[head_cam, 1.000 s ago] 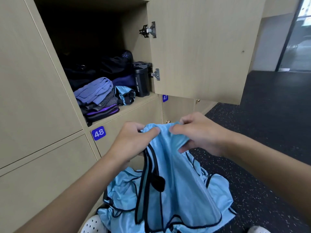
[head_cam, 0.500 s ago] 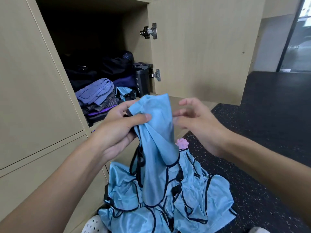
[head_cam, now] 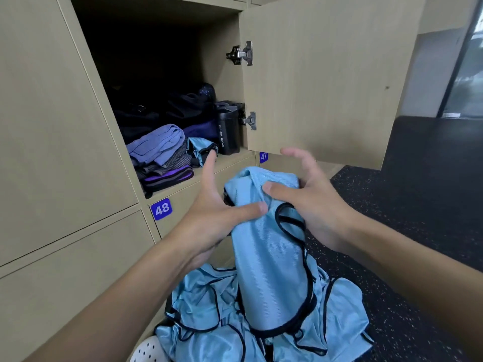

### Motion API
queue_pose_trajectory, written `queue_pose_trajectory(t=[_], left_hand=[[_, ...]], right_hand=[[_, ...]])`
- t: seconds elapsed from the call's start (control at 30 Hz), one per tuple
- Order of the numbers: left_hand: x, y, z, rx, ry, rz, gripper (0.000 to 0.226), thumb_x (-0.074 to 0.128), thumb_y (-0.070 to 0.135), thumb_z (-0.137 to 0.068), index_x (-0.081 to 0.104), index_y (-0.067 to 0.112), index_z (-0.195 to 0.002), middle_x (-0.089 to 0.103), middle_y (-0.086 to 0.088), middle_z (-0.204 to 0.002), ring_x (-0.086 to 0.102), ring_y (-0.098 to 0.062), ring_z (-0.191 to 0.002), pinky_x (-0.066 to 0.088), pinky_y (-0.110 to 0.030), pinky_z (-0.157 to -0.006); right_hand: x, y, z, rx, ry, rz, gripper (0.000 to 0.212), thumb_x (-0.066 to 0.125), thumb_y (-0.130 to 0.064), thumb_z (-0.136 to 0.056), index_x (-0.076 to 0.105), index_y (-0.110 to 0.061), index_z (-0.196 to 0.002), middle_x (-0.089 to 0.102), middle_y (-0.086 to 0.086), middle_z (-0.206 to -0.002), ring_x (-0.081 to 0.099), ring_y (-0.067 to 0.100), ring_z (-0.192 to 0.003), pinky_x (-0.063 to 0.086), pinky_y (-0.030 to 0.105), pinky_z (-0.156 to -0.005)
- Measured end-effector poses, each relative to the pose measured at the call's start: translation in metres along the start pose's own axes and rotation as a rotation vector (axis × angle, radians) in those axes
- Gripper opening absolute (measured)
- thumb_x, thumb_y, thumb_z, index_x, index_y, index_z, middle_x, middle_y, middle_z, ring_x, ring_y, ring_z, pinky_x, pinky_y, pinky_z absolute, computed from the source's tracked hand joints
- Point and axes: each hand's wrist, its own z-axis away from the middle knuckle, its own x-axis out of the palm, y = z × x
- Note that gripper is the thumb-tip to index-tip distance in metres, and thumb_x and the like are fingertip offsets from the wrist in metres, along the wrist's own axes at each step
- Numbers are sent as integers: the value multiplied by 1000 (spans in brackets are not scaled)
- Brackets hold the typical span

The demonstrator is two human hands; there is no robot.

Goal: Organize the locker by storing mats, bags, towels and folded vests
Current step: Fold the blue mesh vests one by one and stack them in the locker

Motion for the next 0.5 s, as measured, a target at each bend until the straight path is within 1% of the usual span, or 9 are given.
queue_pose_trajectory(t=[0.07, 0.17, 0.2, 0.23, 0.27, 0.3, 0.37, 0.43, 0.5], left_hand=[[-5, 1, -2, 62, 22, -11, 121, 85, -7, -67, 22, 66, -141, 60, -12, -135, 72, -26, -104, 57, -48, -92], [-8, 5, -4, 104, 85, -7, 118, 93, 4, -52, 34, 67, -132, 52, -11, -144, 68, -27, -111, 55, -50, -94], [-9, 7, -5, 116, 100, 9, 116, 93, 4, -52, 35, 66, -131, 52, -11, -145, 69, -27, -110, 56, -50, -92], [-9, 9, -5, 121, 105, 21, 116, 92, 2, -55, 35, 65, -133, 53, -11, -143, 70, -27, -108, 57, -50, -90], [-10, 10, -6, 133, 114, 12, 115, 91, -1, -59, 33, 62, -135, 55, -11, -141, 71, -26, -105, 58, -50, -89], [-9, 11, -6, 138, 120, -1, 113, 90, -3, -62, 33, 60, -137, 58, -11, -138, 71, -26, -103, 58, -50, -88], [-7, 13, -5, 157, 128, 10, 108, 86, -5, -67, 32, 55, -139, 67, -10, -125, 73, -28, -100, 58, -50, -88], [-4, 16, -3, 153, 126, 40, 100, 81, -6, -73, 32, 49, -141, 72, -11, -115, 74, -29, -96, 59, -50, -86], [-4, 18, -2, 122, 106, 81, 96, 80, -2, -74, 33, 46, -143, 70, -12, -118, 74, -28, -95, 61, -45, -83]], right_hand=[[-5, -2, 0, 23, -56, 9, 61, 76, -8, -82, 48, -38, -128, 71, 11, -107, 73, 23, -88, 59, 44, -83], [-15, -4, 0, 0, -214, 184, 98, 86, -15, -73, 27, -51, -143, 62, -1, -126, 68, 12, -107, 55, 36, -94], [-17, -5, 0, -10, -257, 228, 107, 87, -15, -70, 22, -52, -146, 61, -4, -127, 66, 9, -109, 53, 32, -96], [-17, -6, 0, -19, -292, 258, 109, 87, -13, -70, 21, -48, -148, 62, -7, -127, 66, 8, -110, 53, 30, -95], [-17, -7, 1, -34, -323, 285, 104, 87, -10, -70, 27, -40, -149, 64, -9, -124, 66, 6, -109, 54, 27, -93], [-16, -8, 2, -53, -343, 316, 92, 85, -7, -71, 38, -32, -146, 67, -10, -120, 66, 6, -108, 54, 25, -90], [-12, -7, 3, -76, -341, 363, 64, 83, -5, -73, 58, -25, -128, 73, -7, -109, 69, 6, -100, 55, 22, -83], [-10, -4, 4, -95, -304, 372, 42, 82, -6, -75, 66, -17, -113, 74, -1, -100, 70, 6, -88, 57, 23, -76], [-7, -1, 3, -132, -220, 412, 29, 82, -13, -76, 69, -12, -101, 64, -1, -98, 62, 2, -76, 54, 22, -63]])
